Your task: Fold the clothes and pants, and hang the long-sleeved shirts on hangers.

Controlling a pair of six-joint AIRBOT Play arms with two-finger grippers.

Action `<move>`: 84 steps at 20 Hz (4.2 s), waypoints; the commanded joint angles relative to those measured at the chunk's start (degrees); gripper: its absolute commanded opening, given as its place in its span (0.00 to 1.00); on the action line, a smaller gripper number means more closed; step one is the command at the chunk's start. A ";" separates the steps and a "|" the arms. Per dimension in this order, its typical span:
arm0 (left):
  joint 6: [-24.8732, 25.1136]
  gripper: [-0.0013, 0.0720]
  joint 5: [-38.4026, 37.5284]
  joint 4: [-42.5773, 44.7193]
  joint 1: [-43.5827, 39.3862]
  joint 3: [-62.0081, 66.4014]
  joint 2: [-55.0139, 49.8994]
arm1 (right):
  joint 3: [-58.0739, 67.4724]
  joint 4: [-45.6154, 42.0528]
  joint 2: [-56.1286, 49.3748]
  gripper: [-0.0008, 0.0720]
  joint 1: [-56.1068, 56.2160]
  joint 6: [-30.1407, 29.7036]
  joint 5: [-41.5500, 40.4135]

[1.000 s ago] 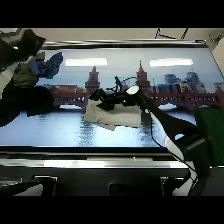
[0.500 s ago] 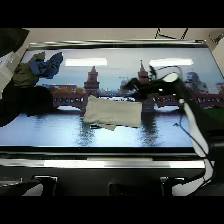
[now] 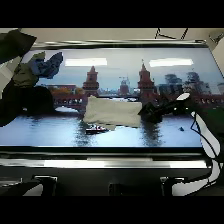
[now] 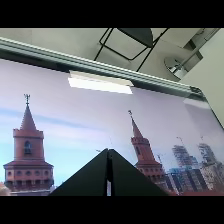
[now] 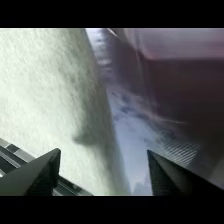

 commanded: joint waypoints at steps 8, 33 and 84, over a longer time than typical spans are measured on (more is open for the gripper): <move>0.02 0.06 -0.13 -0.02 -1.42 -0.31 0.02 | -0.63 11.21 -1.20 0.07 3.19 -6.36 -7.98; 0.04 0.06 0.50 0.00 -1.42 -0.31 0.00 | 37.88 -3.87 10.93 0.07 -54.16 15.50 17.33; -23.43 0.30 -21.31 45.33 -5.05 6.69 -14.47 | 35.12 -26.71 16.02 0.97 -26.69 11.21 -1.97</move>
